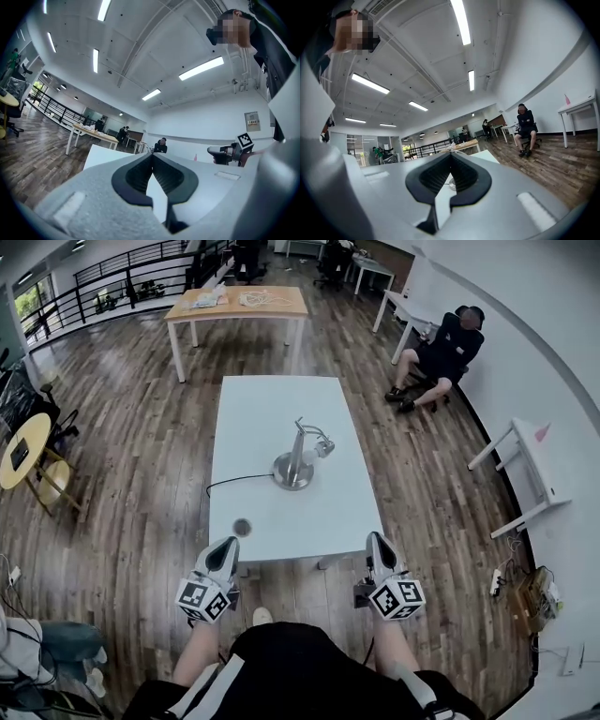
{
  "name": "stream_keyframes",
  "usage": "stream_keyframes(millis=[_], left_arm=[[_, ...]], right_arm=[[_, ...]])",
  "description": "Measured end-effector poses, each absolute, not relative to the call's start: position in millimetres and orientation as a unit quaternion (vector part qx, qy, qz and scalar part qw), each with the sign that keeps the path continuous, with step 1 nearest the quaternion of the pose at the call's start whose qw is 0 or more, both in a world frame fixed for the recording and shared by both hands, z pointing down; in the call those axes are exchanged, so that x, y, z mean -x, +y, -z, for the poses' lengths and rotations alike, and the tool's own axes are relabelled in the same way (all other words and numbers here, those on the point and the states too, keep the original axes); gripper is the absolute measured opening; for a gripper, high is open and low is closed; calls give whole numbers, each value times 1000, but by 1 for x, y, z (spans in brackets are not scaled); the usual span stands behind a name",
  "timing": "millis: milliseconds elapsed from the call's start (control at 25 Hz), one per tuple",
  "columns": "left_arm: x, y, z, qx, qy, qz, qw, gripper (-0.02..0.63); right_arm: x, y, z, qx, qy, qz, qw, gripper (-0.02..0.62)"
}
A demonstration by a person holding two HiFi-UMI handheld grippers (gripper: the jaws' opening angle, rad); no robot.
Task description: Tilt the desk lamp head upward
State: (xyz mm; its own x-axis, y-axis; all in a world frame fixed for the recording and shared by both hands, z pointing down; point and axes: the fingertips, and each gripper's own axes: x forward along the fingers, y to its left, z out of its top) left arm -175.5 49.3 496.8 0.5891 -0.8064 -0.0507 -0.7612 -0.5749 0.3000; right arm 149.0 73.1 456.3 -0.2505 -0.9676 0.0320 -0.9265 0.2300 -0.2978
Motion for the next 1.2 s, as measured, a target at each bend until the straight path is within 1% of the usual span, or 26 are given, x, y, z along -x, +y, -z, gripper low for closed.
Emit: stream_keyframes(millis=[240,440,800,1200], left_arm=[[177,18,-492,-894,-428,77,106,0],[177,1,-503,-895,-428,59,113,0],[158,-46,-494,-888,-445,53,99,0],[111,-111,-489,-875,-474,53,80,0]], right_arm=[[-133,41,-461,612,774,140,79,5],[-126,23,-471,602,776,163,89,5],[-146,-49,-477,575,791,184,103,5],[-181,-137,-477,531,818,191,106,5]])
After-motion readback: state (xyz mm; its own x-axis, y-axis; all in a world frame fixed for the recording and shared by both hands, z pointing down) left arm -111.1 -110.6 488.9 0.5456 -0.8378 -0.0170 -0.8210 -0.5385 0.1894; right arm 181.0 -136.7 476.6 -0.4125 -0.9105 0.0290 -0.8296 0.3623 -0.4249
